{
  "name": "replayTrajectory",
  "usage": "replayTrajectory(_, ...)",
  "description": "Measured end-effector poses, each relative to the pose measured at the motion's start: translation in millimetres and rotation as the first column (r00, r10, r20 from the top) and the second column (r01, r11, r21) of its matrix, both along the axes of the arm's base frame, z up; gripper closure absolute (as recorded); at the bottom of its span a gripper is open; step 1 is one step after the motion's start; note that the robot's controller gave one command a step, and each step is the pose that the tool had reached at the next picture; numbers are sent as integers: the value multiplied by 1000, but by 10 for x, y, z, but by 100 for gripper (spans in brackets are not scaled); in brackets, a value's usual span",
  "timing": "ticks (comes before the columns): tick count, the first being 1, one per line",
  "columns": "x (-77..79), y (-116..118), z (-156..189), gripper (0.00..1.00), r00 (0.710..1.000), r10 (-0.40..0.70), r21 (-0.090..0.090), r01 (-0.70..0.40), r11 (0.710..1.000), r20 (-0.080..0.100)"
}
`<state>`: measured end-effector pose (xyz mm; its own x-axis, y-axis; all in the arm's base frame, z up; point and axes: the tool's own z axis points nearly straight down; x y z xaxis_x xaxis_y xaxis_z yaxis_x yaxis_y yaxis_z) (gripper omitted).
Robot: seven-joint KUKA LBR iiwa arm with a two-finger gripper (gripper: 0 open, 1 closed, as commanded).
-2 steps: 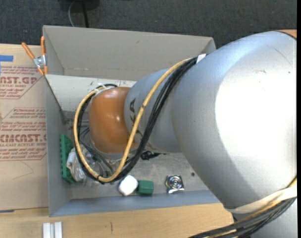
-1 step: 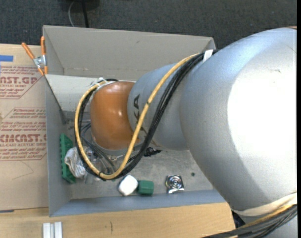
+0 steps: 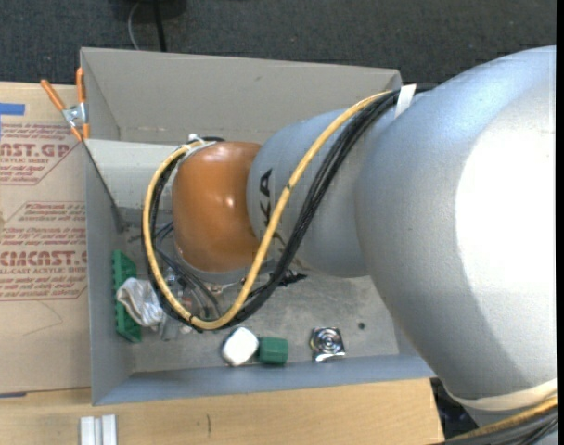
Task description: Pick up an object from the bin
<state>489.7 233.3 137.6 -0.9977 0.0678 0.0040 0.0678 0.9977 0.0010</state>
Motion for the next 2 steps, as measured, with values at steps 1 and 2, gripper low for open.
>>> replayTrajectory(1,8,3,192,100,1000,0,2,0,1000,3)
replayTrajectory(2,14,7,333,100,1000,0,3,0,1000,6)
